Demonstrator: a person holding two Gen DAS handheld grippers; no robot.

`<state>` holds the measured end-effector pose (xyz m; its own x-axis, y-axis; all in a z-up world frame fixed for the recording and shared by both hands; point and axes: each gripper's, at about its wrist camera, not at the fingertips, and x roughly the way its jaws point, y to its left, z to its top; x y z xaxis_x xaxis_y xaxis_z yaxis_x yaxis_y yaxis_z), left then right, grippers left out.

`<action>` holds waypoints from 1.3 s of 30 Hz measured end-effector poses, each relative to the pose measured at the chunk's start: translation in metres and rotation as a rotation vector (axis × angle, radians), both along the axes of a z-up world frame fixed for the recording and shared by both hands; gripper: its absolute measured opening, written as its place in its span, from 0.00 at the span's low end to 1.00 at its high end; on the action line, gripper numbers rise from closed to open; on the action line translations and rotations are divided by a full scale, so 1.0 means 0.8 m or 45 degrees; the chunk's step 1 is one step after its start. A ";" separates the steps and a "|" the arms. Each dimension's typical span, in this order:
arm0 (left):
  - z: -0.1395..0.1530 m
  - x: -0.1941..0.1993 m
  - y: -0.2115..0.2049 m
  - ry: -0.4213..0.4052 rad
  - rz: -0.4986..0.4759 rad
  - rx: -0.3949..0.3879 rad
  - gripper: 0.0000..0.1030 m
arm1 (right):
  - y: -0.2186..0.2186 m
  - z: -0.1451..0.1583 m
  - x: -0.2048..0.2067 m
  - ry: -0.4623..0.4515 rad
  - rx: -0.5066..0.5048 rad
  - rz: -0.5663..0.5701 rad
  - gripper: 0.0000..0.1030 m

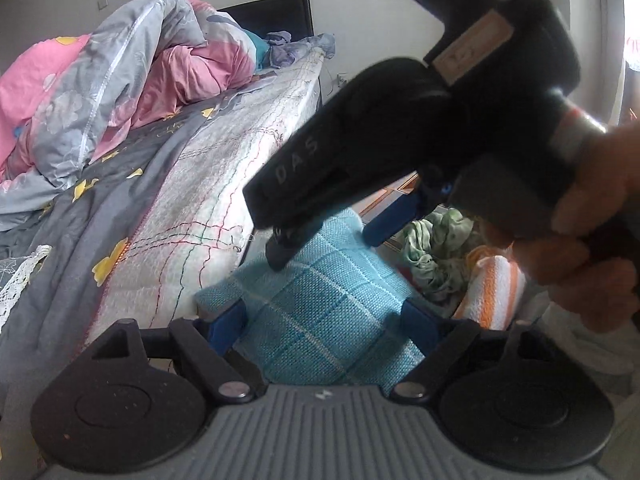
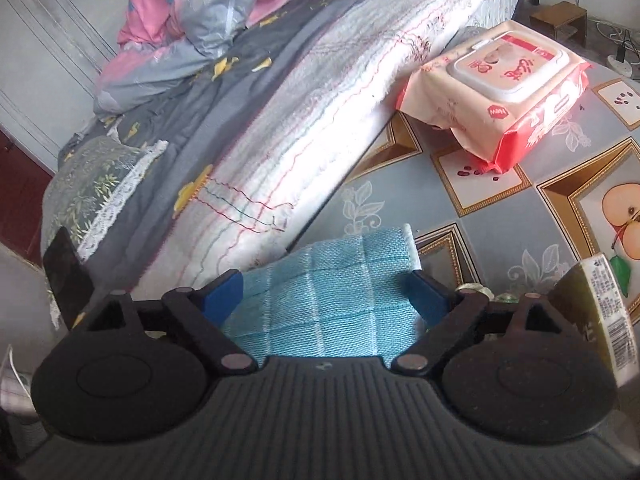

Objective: Organize soft objects
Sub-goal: 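Move the open right gripper back to the blue towel in the pile, then grasp the light blue towel with the right gripper, then lift the blue towel with the right gripper over the cardboard box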

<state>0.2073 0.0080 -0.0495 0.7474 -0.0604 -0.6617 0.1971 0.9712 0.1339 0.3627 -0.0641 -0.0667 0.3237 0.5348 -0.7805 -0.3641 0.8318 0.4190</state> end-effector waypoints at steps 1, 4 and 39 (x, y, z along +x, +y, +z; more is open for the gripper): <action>0.000 0.000 0.000 0.002 -0.008 -0.009 0.75 | 0.000 -0.005 0.001 0.014 -0.004 0.009 0.72; 0.000 -0.003 -0.001 0.004 -0.015 -0.029 0.66 | 0.004 -0.012 -0.004 0.025 -0.015 0.019 0.49; 0.160 -0.128 -0.117 -0.273 -0.383 -0.344 0.16 | -0.207 0.197 -0.194 -0.446 0.268 -0.269 0.12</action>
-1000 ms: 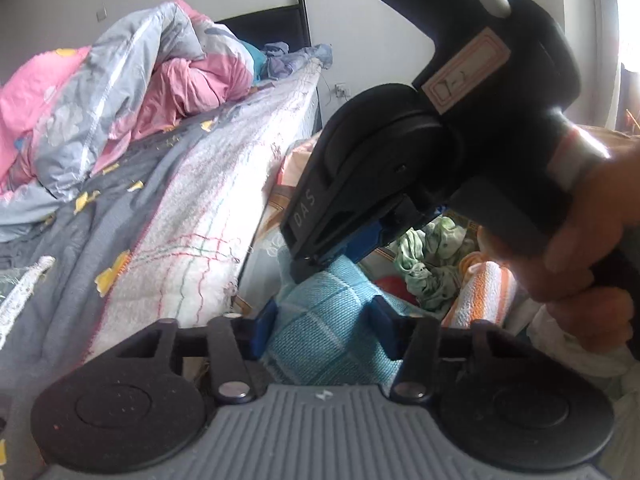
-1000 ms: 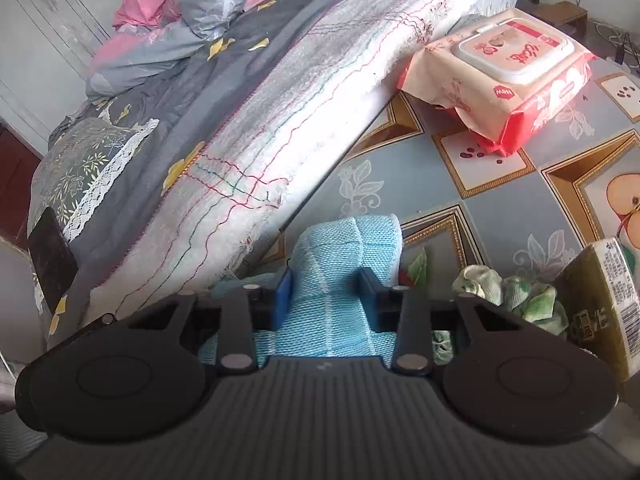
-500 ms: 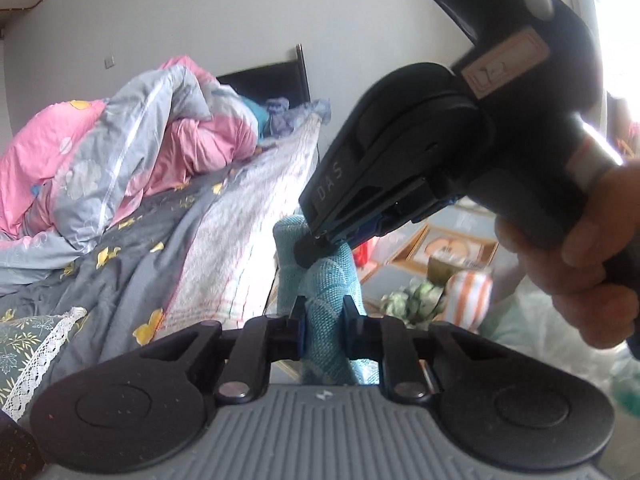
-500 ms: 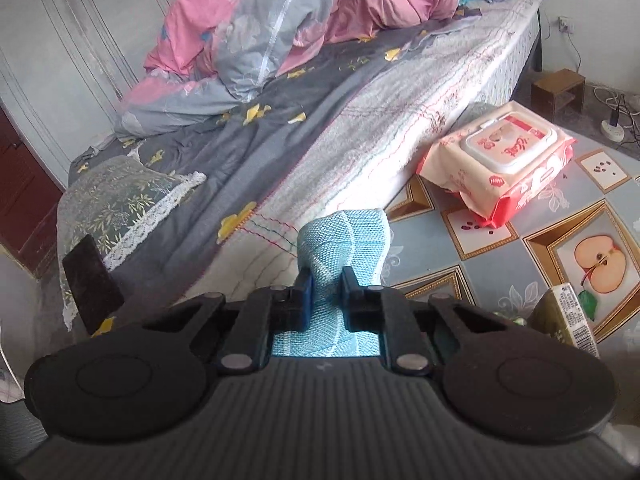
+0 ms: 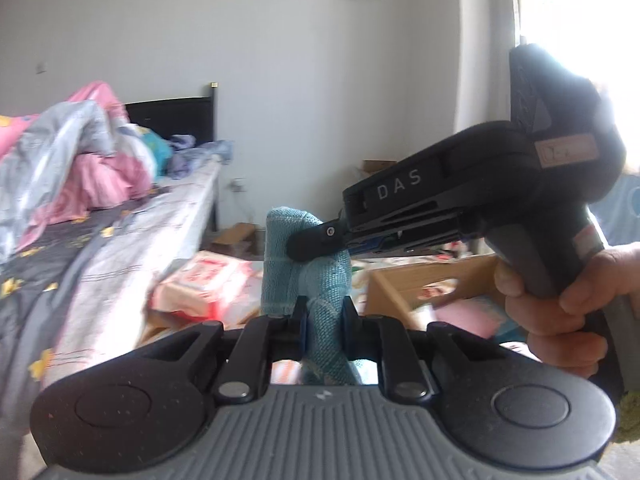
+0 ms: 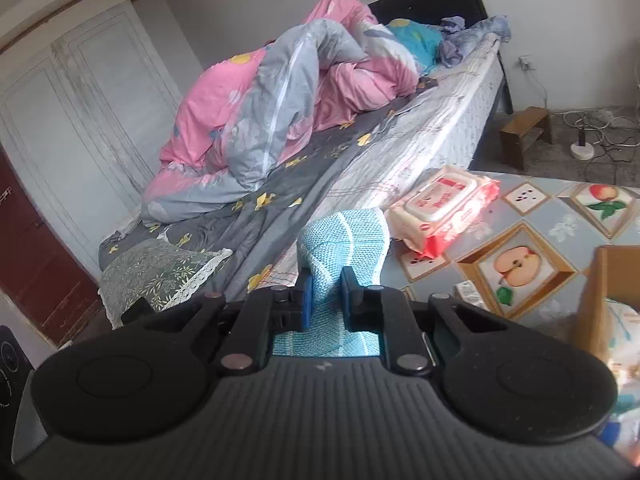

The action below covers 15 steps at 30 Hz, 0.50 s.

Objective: Organize soft objects
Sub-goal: 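Lift the blue towel with the right gripper over the cardboard box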

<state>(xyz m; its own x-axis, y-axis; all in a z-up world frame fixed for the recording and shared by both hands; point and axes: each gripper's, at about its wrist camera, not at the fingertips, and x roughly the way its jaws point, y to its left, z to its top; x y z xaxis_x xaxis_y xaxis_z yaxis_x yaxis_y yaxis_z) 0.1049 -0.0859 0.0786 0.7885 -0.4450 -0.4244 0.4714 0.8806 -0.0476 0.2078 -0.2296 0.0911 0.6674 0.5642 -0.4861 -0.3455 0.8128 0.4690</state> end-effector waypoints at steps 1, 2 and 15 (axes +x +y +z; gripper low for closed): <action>0.001 0.000 -0.013 0.008 -0.041 -0.017 0.16 | -0.018 0.003 -0.007 0.002 0.004 -0.025 0.12; 0.002 0.000 -0.026 0.015 -0.079 -0.029 0.16 | -0.038 0.003 -0.014 0.006 0.008 -0.052 0.12; -0.046 0.000 -0.222 0.186 -0.428 -0.001 0.16 | -0.269 -0.042 -0.097 0.127 -0.074 -0.380 0.13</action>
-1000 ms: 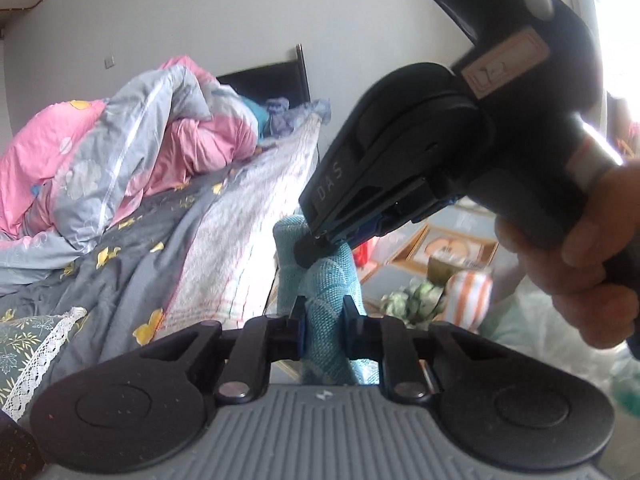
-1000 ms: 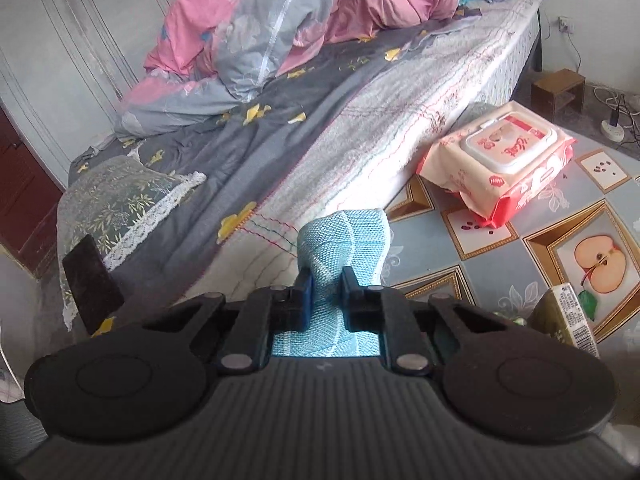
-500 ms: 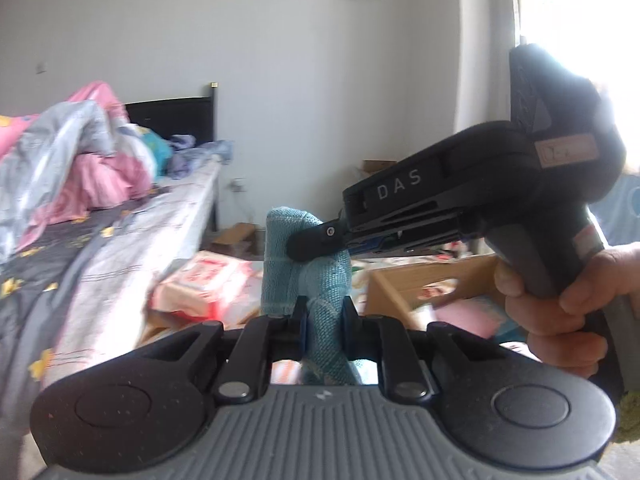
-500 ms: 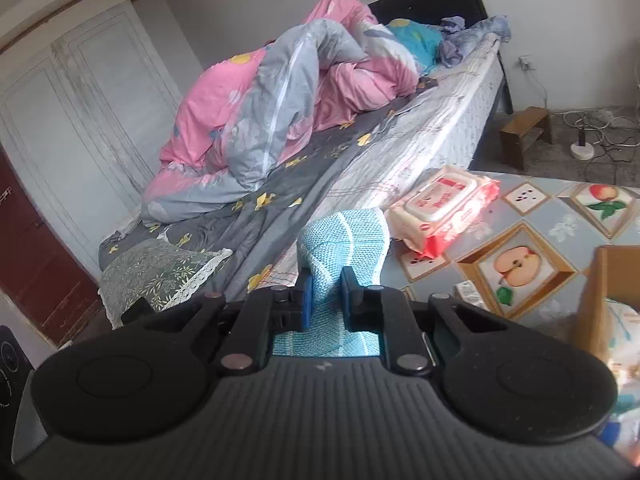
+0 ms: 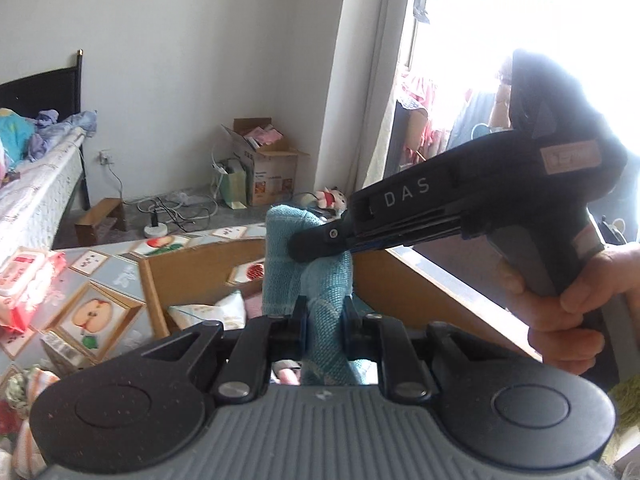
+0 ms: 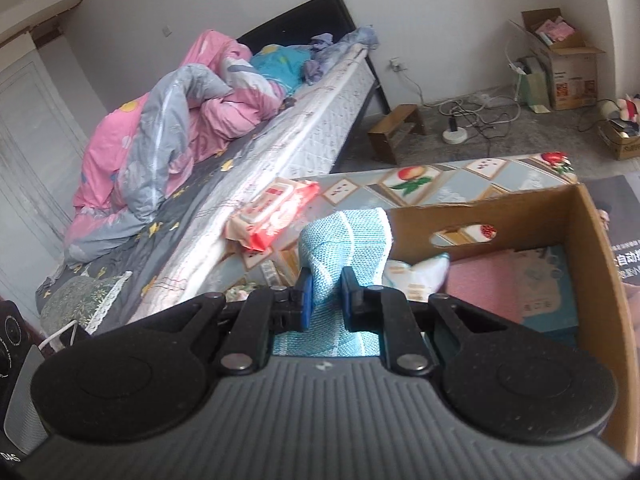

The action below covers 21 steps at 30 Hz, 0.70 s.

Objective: Organize soft objects
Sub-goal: 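Lift the blue towel with the right gripper over the cardboard box, then lower the blue towel beside the bunny and open the right gripper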

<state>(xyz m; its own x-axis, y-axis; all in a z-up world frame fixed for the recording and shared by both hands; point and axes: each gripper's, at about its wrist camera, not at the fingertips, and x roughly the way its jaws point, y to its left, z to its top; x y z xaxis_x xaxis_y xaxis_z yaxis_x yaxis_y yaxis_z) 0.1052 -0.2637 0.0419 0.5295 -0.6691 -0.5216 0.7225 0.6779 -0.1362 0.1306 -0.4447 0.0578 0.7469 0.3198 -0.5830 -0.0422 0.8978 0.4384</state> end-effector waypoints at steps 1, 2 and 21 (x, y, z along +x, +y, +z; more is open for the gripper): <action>-0.008 0.002 -0.012 0.029 -0.016 0.005 0.16 | -0.015 -0.008 -0.003 0.016 -0.003 -0.016 0.13; -0.014 0.003 -0.022 0.050 -0.028 0.009 0.16 | -0.027 -0.016 -0.006 0.031 -0.007 -0.028 0.13; -0.109 0.030 -0.143 0.335 -0.189 0.165 0.19 | -0.093 -0.116 -0.025 0.250 -0.499 -0.006 0.17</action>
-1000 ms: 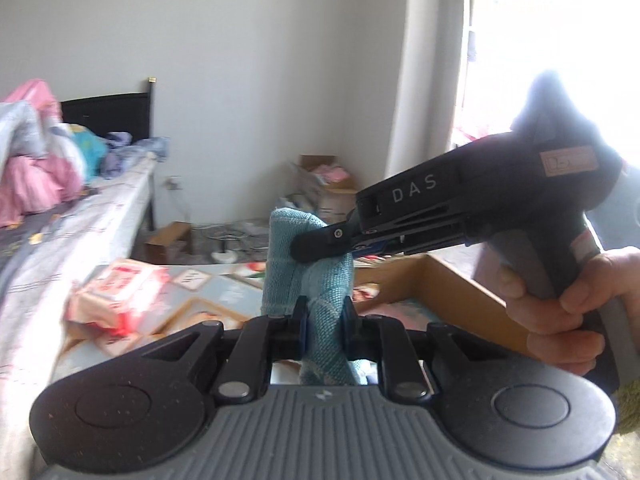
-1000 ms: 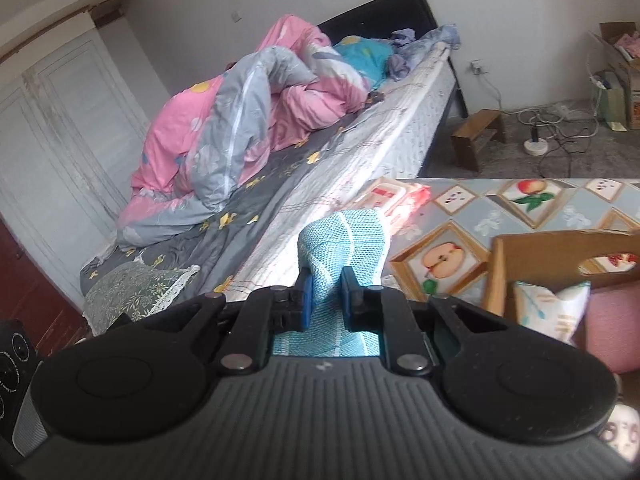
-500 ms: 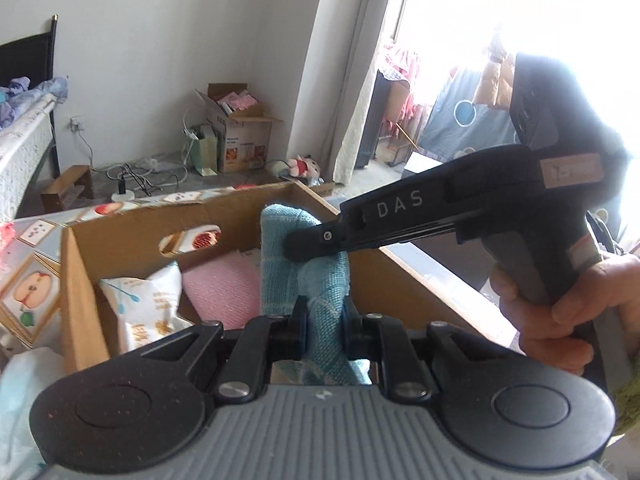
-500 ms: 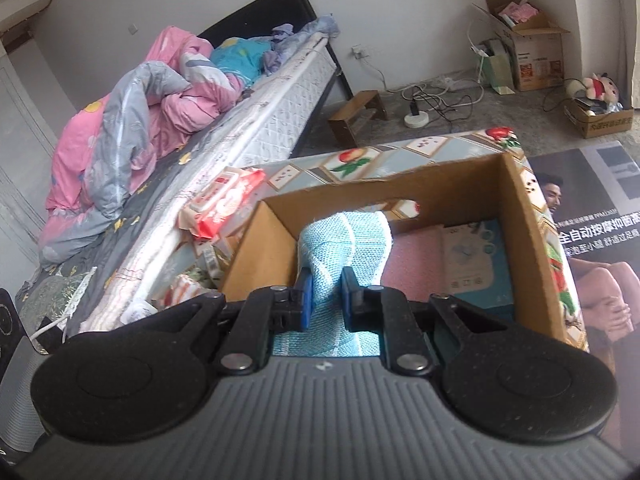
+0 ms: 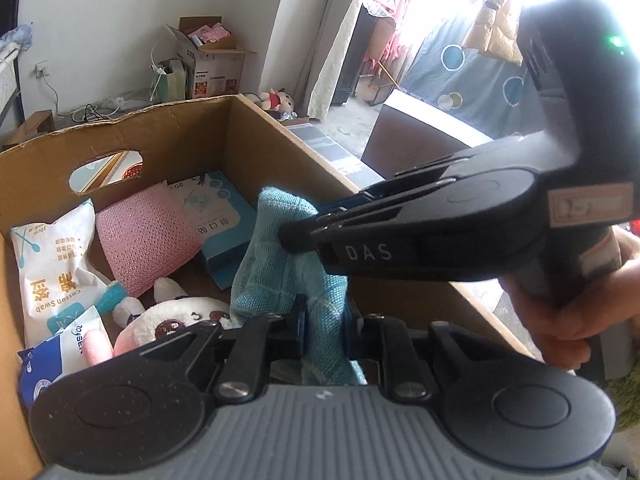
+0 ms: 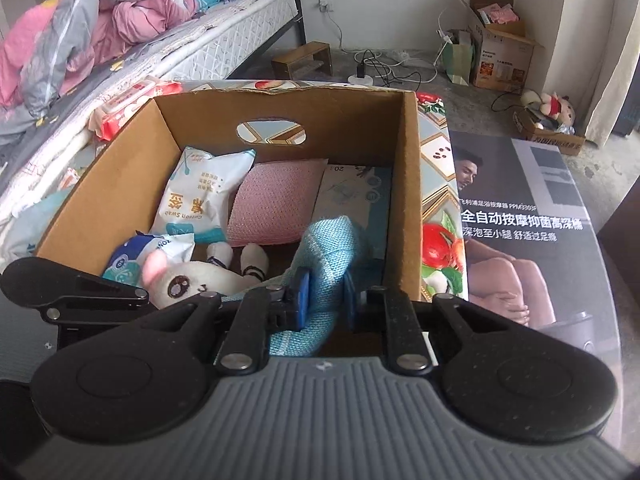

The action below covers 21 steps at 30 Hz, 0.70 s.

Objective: Organize soft objects
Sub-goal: 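Lower the blue towel beside the bunny and open the right gripper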

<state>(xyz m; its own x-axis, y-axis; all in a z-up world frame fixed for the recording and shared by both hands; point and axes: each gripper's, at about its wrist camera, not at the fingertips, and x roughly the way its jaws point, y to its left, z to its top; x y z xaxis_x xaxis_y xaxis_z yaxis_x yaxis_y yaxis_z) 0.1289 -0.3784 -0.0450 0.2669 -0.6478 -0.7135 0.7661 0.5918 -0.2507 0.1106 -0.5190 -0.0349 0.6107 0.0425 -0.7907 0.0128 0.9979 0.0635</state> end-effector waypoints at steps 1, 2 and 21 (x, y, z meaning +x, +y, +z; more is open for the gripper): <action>-0.002 -0.004 -0.002 0.003 -0.012 0.019 0.21 | 0.002 0.003 0.003 0.001 -0.019 0.009 0.18; -0.006 -0.001 -0.005 0.016 -0.019 0.038 0.26 | 0.003 0.004 0.003 0.001 -0.036 0.013 0.21; 0.060 -0.022 0.056 -0.113 0.040 0.057 0.81 | -0.013 0.091 -0.053 -0.211 0.437 -0.196 0.61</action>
